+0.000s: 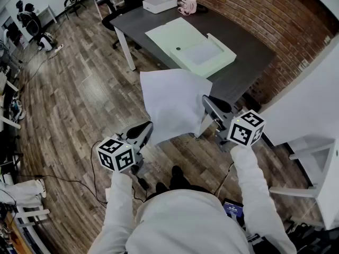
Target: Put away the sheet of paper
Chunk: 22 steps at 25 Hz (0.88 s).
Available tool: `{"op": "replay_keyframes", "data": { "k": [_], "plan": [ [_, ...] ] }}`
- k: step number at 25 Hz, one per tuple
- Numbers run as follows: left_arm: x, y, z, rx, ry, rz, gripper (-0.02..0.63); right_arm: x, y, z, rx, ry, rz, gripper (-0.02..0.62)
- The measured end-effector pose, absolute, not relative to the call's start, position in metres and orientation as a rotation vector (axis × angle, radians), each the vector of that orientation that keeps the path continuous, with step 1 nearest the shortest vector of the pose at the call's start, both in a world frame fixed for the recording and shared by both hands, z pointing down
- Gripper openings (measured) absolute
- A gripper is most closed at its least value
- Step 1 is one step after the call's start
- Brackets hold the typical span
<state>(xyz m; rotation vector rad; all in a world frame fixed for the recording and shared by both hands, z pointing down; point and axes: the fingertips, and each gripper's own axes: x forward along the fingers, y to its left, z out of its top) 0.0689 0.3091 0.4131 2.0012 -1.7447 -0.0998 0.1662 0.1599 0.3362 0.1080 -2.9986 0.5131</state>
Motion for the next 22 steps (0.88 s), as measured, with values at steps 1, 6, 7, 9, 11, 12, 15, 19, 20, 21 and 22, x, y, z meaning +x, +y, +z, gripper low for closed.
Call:
{"op": "replay_keyframes", "data": {
  "k": [1,6,7,9,11,12,15,19,20,21,22],
  "plan": [
    [0.068,0.308,0.413,2.001,-1.746,-0.099,0.017,0.165,0.158,0.337,0.107,-3.000,0.515,0.026],
    [0.062,0.297,0.414,2.002,-1.746,-0.094,0.017,0.160,0.151,0.335,0.080,-3.018,0.520,0.028],
    [0.061,0.295,0.414,2.001,-1.745,-0.094,0.017,0.159,0.149,0.335,0.074,-3.023,0.537,0.028],
    [0.060,0.290,0.414,1.998,-1.746,-0.091,0.017,0.157,0.144,0.335,0.061,-3.028,0.578,0.028],
    [0.059,0.284,0.413,1.994,-1.753,-0.085,0.017,0.156,0.138,0.335,0.053,-3.032,0.608,0.028],
    [0.058,0.280,0.413,1.992,-1.758,-0.082,0.017,0.155,0.134,0.335,0.050,-3.034,0.614,0.028],
    [0.054,0.270,0.411,1.987,-1.773,-0.077,0.017,0.153,0.123,0.333,0.039,-3.043,0.621,0.028],
    [0.048,0.259,0.408,1.987,-1.780,-0.076,0.017,0.148,0.108,0.333,0.061,-3.055,0.651,0.028],
    [0.046,0.255,0.407,1.993,-1.777,-0.071,0.017,0.146,0.104,0.331,0.064,-3.062,0.659,0.028],
    [0.044,0.251,0.406,2.000,-1.773,-0.064,0.017,0.144,0.101,0.330,0.064,-3.069,0.664,0.028],
    [0.042,0.246,0.406,2.006,-1.771,-0.057,0.017,0.142,0.097,0.328,0.064,-3.076,0.665,0.028]
  ]
}}
